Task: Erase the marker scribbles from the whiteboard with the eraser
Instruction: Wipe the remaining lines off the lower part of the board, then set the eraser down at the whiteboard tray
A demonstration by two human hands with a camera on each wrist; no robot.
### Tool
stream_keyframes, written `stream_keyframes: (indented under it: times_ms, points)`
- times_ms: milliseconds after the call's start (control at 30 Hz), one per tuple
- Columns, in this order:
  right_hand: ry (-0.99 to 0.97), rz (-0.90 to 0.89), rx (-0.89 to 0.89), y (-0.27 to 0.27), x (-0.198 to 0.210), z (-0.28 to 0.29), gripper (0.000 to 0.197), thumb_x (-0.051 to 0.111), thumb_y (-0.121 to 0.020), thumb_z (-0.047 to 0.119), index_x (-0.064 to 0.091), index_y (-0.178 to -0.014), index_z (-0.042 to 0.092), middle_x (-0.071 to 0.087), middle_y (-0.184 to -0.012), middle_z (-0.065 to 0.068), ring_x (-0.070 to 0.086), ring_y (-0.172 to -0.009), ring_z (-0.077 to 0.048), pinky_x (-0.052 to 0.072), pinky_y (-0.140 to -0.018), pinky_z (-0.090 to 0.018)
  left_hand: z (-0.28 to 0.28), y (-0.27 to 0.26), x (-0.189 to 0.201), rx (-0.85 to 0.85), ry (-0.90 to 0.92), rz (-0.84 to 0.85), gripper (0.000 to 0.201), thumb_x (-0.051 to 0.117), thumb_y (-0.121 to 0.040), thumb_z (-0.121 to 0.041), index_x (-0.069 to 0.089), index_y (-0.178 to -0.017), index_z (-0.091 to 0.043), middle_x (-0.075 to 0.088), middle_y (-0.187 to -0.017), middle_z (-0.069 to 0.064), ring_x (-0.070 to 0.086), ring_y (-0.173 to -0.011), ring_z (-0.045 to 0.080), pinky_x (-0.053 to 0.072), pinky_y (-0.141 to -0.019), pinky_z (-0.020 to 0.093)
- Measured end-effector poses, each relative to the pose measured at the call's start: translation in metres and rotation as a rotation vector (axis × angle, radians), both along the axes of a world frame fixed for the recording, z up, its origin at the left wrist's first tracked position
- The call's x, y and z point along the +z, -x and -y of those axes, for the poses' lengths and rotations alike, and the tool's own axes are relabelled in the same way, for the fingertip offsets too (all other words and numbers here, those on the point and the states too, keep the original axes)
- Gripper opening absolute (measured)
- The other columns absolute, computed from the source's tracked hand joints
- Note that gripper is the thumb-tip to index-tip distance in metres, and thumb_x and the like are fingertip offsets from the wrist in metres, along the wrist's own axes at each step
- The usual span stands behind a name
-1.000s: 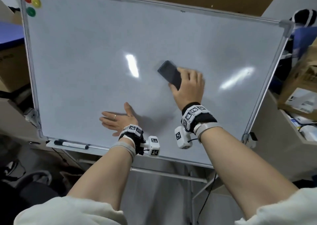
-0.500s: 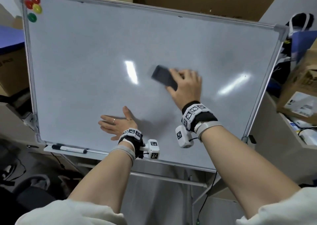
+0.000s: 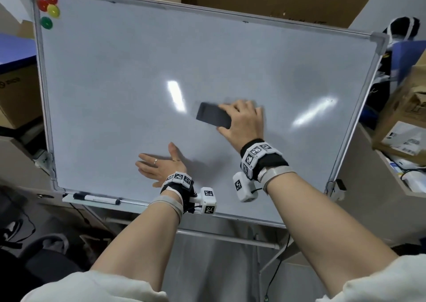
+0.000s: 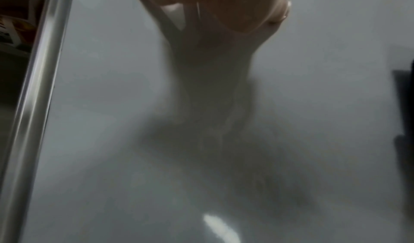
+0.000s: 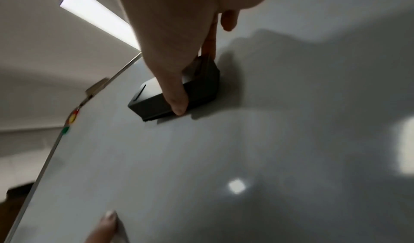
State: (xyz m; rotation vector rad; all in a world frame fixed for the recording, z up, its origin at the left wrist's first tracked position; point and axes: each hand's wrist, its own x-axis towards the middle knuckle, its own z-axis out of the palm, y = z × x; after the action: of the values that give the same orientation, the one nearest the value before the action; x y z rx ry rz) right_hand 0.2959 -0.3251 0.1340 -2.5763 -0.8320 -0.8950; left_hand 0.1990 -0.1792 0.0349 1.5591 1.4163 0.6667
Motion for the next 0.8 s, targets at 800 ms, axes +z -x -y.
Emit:
stream_keyframes:
  times_ms: [800]
  points:
    - [-0.081, -0.241, -0.127, 0.068, -0.042, -0.028, 0.049, 0.079, -0.068, 0.036, 0.057, -0.110, 0.025, 0.061, -0.108, -0.003, 0.051, -0.103, -0.030, 0.035, -0.082, -0.040, -0.050, 0.058, -0.023, -0.257, -0.051, 0.153, 0.058, 0.047, -0.099, -0.037, 0.036, -0.145, -0.004, 0.030, -0.153, 0.012, 0.031, -0.141, 0.030, 0.023, -0.118, 0.040]
